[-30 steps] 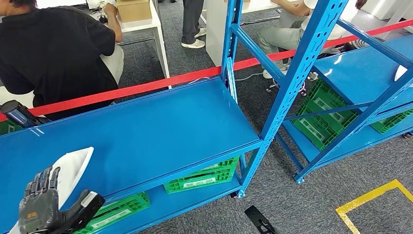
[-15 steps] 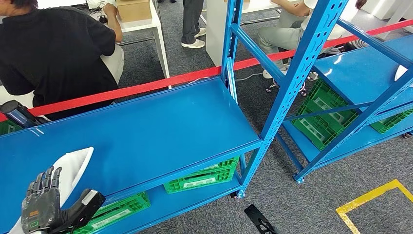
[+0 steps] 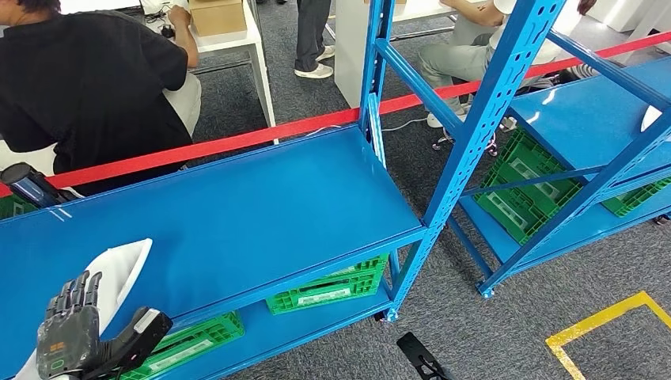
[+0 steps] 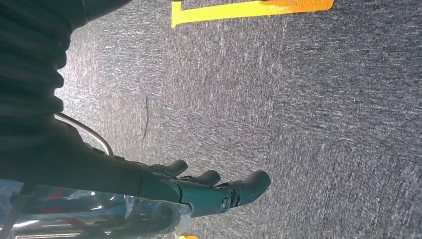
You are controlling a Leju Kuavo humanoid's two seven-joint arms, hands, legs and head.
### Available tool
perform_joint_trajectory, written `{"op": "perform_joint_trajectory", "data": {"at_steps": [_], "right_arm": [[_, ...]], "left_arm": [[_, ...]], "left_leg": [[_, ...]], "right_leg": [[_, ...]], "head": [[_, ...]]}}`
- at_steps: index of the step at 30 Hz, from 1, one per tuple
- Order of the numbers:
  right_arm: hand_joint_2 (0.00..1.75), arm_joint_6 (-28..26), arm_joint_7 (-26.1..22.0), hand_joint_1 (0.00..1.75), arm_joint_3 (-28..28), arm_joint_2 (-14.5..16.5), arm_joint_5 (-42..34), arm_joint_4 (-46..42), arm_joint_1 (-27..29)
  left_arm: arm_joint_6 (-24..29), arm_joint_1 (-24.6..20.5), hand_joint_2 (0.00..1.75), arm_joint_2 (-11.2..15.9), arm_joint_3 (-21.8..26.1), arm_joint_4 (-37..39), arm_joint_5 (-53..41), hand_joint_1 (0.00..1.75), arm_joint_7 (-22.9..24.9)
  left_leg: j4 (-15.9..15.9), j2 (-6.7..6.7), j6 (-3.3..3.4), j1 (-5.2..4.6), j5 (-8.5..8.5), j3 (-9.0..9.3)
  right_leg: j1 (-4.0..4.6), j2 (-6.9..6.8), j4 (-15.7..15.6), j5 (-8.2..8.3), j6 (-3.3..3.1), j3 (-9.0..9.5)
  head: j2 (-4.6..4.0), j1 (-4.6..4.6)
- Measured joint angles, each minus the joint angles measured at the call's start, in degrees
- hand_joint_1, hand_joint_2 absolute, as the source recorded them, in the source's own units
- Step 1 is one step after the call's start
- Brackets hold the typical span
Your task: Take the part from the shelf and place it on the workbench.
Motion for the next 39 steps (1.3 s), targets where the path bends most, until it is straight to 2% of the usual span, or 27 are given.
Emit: {"op": "perform_joint_trajectory", "data": {"at_steps": [35,39], "right_arm": [[1.75,0.0,0.0,0.0,0.06,0.08,-0.01,0.35,-0.02],[1.75,0.01,-0.06,0.0,0.07,0.1,0.02,0.39,-0.02]], "left_arm": [[-0.08,-0.07,0.0,-0.03,0.0,0.25,0.0,0.0,0.0],[-0.75,-0.15,1.75,-0.03,-0.02,0.3,-0.31,0.0,0.04]], "left_leg": [[0.0,0.0,0.0,0.0,0.0,0.0],[0.0,0.0,0.0,0.0,0.0,0.0]], "right_leg": [[0.0,0.0,0.0,0.0,0.0,0.0],[0.0,0.0,0.0,0.0,0.0,0.0]], "head": [[0.0,0.01],[0.0,0.0]]}}
